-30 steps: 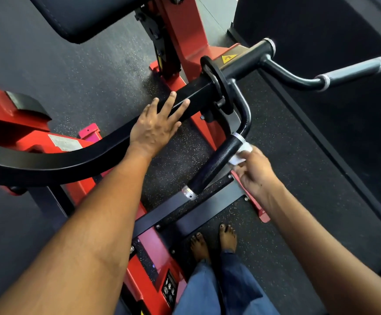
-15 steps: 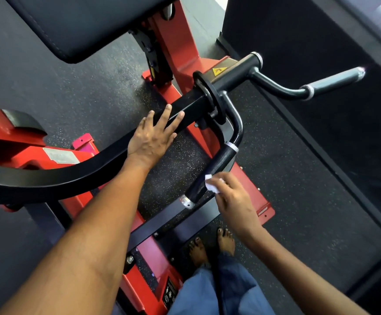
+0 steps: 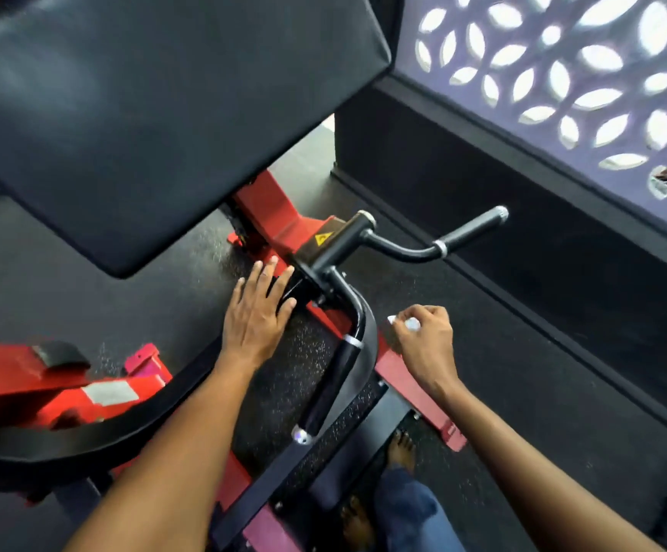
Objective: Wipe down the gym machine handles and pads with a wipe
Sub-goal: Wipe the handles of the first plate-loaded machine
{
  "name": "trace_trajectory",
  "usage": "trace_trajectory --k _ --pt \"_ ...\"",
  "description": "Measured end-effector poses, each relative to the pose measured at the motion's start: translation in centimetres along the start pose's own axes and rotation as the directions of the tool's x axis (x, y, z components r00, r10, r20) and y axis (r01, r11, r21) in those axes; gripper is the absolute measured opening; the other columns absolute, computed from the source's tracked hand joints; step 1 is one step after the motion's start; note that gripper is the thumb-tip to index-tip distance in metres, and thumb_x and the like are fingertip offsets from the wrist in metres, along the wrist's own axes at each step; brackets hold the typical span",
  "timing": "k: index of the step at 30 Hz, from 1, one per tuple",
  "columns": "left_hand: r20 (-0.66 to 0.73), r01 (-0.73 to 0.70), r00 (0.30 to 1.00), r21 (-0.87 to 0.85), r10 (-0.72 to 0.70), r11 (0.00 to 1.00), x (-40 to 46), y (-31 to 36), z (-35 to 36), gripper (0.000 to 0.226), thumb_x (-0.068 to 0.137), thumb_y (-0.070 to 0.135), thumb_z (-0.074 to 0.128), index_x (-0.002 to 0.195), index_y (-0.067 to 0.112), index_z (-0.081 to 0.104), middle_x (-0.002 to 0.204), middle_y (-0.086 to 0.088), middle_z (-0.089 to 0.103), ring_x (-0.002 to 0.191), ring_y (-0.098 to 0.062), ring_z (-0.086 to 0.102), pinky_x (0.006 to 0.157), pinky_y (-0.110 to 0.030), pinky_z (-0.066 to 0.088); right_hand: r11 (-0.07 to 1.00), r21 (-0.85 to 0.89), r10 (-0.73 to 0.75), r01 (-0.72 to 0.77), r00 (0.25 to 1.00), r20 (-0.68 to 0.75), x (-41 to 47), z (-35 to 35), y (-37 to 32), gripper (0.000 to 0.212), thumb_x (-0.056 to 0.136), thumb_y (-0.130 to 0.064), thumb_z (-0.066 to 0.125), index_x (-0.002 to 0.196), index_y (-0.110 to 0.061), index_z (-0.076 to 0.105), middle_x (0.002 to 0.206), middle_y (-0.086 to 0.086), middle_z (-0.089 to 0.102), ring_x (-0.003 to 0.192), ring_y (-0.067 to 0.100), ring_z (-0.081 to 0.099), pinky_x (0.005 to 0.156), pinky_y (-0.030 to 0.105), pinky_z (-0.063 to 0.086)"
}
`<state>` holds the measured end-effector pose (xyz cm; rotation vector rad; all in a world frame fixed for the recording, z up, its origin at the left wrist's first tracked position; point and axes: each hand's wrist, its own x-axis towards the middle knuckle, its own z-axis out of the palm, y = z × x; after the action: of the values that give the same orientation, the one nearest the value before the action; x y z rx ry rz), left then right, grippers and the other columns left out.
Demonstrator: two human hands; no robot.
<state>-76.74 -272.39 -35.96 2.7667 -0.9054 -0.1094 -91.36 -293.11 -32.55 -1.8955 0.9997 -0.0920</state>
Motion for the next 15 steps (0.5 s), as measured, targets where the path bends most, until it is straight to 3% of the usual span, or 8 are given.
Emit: trace_trajectory --k 2,5,9,13,15 --pt "-0.060 -0.102 0.993 -0.009 0.101 0.995 3.0 2.2 -0.8 0.054 0.096 0.041 0.031 0.146 0.023 0.032 0.154 -0.010 0.034 0.144 -0.029 0.026 0.113 -0.052 0.025 1.000 0.024 0.001 0.000 0.999 -0.048 1.7 -1.0 -0.3 0.009 0.088 -0.014 0.056 0.086 -0.017 0.064 0.101 0.004 0.046 0.087 0.018 0.053 0.079 0.032 0.048" --pt "-0.089 -0.187 0.979 -0.019 0.185 0.982 7.1 6.4 -0.5 0.055 0.094 0.041 0.035 0.145 0.021 0.035 0.154 -0.011 0.035 0.143 -0.030 0.028 0.113 -0.049 0.024 0.997 0.038 -0.059 0.064 0.989 -0.136 4.6 -2.6 -0.5 0.025 0.087 -0.007 0.055 0.106 -0.021 0.062 0.099 0.005 0.051 0.082 0.011 0.050 0.069 0.013 0.036" --pt "-0.059 -0.213 0.976 -0.048 0.210 0.976 11.1 11.8 2.8 0.054 0.092 0.041 0.036 0.134 0.013 0.055 0.149 -0.012 0.043 0.140 -0.033 0.035 0.111 -0.051 0.028 0.995 0.050 -0.065 0.081 0.958 -0.278 9.4 -5.0 0.4 0.033 0.086 -0.003 0.055 0.117 -0.012 0.060 0.104 -0.001 0.049 0.088 0.009 0.048 0.079 0.017 0.035" --pt "0.015 -0.280 0.960 -0.044 0.281 0.959 14.1 15.3 7.2 0.055 0.092 0.045 0.035 0.134 0.016 0.056 0.149 -0.009 0.043 0.140 -0.031 0.035 0.111 -0.052 0.031 0.989 0.015 -0.131 0.148 0.917 -0.376 14.7 -8.0 2.8 0.026 0.086 0.000 0.054 0.106 -0.009 0.067 0.102 0.000 0.046 0.089 0.015 0.054 0.077 0.009 0.032" --pt "0.027 -0.292 0.956 -0.015 0.292 0.956 15.8 16.0 8.5 0.057 0.093 0.049 0.033 0.135 0.018 0.056 0.150 -0.007 0.042 0.141 -0.030 0.034 0.112 -0.052 0.031 0.984 -0.019 -0.170 0.178 0.893 -0.417 17.1 -9.3 3.6 0.029 0.085 0.001 0.054 0.111 -0.007 0.066 0.107 0.005 0.050 0.090 0.012 0.051 0.078 0.002 0.029"
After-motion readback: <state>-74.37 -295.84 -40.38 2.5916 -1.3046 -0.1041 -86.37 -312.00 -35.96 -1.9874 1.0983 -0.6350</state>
